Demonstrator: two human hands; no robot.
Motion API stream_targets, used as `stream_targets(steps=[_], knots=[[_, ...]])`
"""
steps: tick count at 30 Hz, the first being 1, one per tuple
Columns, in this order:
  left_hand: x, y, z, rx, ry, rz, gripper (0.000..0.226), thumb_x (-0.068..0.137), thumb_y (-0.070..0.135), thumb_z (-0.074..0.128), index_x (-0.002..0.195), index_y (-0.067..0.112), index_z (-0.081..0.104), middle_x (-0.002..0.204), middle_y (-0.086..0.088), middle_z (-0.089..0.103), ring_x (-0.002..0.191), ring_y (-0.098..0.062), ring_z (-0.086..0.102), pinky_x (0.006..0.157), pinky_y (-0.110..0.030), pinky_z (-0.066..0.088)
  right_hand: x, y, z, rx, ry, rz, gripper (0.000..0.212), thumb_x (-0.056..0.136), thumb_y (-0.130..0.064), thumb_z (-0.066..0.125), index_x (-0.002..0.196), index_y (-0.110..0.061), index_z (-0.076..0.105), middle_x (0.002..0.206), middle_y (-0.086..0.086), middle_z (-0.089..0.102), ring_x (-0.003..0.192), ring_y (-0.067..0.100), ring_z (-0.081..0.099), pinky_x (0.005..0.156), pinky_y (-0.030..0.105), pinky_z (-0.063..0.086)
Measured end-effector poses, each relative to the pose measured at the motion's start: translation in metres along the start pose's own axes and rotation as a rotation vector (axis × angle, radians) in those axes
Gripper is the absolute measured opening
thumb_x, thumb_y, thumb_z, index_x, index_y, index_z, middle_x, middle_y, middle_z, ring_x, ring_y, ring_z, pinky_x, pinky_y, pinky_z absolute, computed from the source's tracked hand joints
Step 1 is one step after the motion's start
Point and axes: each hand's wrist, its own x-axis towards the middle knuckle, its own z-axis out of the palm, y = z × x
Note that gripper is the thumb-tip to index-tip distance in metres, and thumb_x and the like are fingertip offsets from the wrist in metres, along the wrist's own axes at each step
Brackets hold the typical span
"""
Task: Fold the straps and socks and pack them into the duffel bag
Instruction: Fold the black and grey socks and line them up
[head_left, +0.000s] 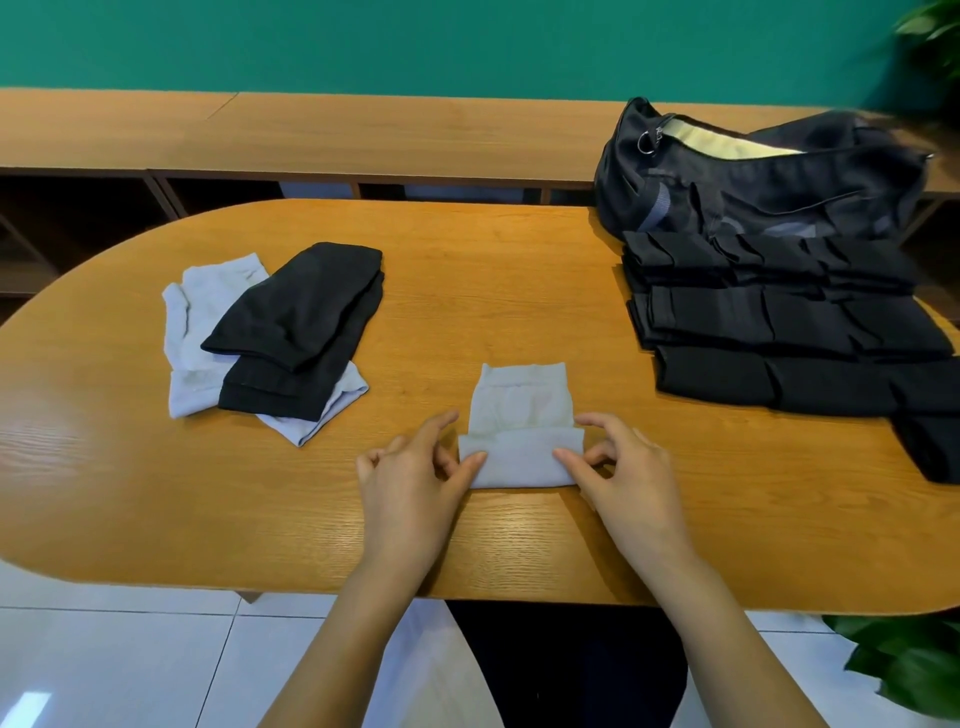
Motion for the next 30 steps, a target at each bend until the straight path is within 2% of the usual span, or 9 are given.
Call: stream_targets(steps=[5,8,10,14,17,21,24,27,30], knots=[[0.001,-0.001,0.002,0.047,-0.001,0.041,0.040,0.084,0.044,0.069,0.122,0.033,0.061,0.079,0.017,0.054,0.084,-0.005,0.048,0.078,-0.031,0.026,0.002,-0.001,-0.002,-0.141,0.000,-0.027,0.037,0.082,-0.038,0.073,0.116,-0.029,0.060,0.076,-0.015,0.053,0.087,0.008,0.047,0.092,0.039,0.043],[0.003,-0.003,0.005,0.011,-0.019,0.146,0.025,0.084,0.035,0.072,0.108,0.030,0.067,0.100,0.016,0.053,0.098,-0.008,0.045,0.080,-0.032,0.028,0.000,0.003,-0.002,-0.225,-0.007,-0.095,0.036,0.084,-0.039,0.071,0.118,-0.030,0.060,0.096,-0.015,0.051,0.097,0.008,0.043,0.086,0.033,0.038],[0.004,-0.006,0.005,-0.051,-0.079,0.199,0.020,0.084,0.042,0.068,0.100,0.030,0.070,0.109,0.019,0.056,0.106,-0.005,0.043,0.085,-0.033,0.030,-0.001,0.006,-0.002,-0.193,-0.022,-0.127,0.035,0.086,-0.032,0.070,0.120,-0.028,0.061,0.111,-0.013,0.051,0.106,0.007,0.039,0.088,0.031,0.038],[0.004,-0.011,0.000,-0.086,-0.227,0.235,0.056,0.073,0.071,0.050,0.112,0.036,0.069,0.123,0.027,0.054,0.117,0.001,0.038,0.094,-0.030,0.022,0.000,0.013,-0.001,-0.201,-0.075,-0.199,0.025,0.092,-0.026,0.063,0.116,-0.031,0.067,0.122,-0.017,0.056,0.114,0.008,0.038,0.089,0.029,0.029],[0.004,-0.016,-0.002,-0.060,-0.277,0.263,0.068,0.066,0.077,0.049,0.121,0.039,0.063,0.128,0.029,0.051,0.120,0.002,0.035,0.096,-0.027,0.018,0.000,0.016,-0.003,-0.226,-0.139,-0.169,0.028,0.098,-0.039,0.048,0.121,-0.036,0.065,0.126,-0.023,0.057,0.120,0.006,0.036,0.094,0.027,0.023],[0.006,-0.016,-0.002,-0.054,-0.238,0.265,0.059,0.074,0.071,0.047,0.120,0.038,0.065,0.122,0.031,0.054,0.117,0.001,0.040,0.093,-0.027,0.019,0.000,0.011,-0.009,-0.205,-0.219,-0.139,0.061,0.087,-0.072,0.026,0.128,-0.040,0.059,0.131,-0.027,0.052,0.124,0.001,0.031,0.101,0.025,0.018],[0.006,-0.013,-0.002,-0.061,-0.184,0.247,0.053,0.080,0.069,0.043,0.117,0.038,0.066,0.110,0.033,0.057,0.110,0.002,0.042,0.089,-0.025,0.019,0.000,0.006,-0.015,-0.225,-0.280,-0.126,0.073,0.074,-0.084,0.041,0.134,-0.044,0.048,0.128,-0.034,0.040,0.125,-0.001,0.026,0.103,0.025,0.017],[0.006,-0.010,-0.002,-0.094,-0.148,0.210,0.054,0.081,0.069,0.040,0.114,0.036,0.068,0.099,0.038,0.052,0.104,0.003,0.044,0.088,-0.027,0.022,0.000,0.006,-0.015,-0.216,-0.269,-0.113,0.057,0.083,-0.052,0.066,0.135,-0.042,0.047,0.114,-0.038,0.034,0.117,-0.002,0.028,0.108,0.030,0.024],[0.005,-0.012,-0.002,-0.116,-0.183,0.216,0.061,0.074,0.077,0.044,0.115,0.037,0.067,0.101,0.038,0.052,0.106,0.004,0.043,0.093,-0.024,0.022,-0.001,0.011,-0.010,-0.131,-0.171,-0.095,0.041,0.090,-0.025,0.067,0.128,-0.037,0.057,0.108,-0.032,0.043,0.114,0.005,0.039,0.099,0.028,0.029]])
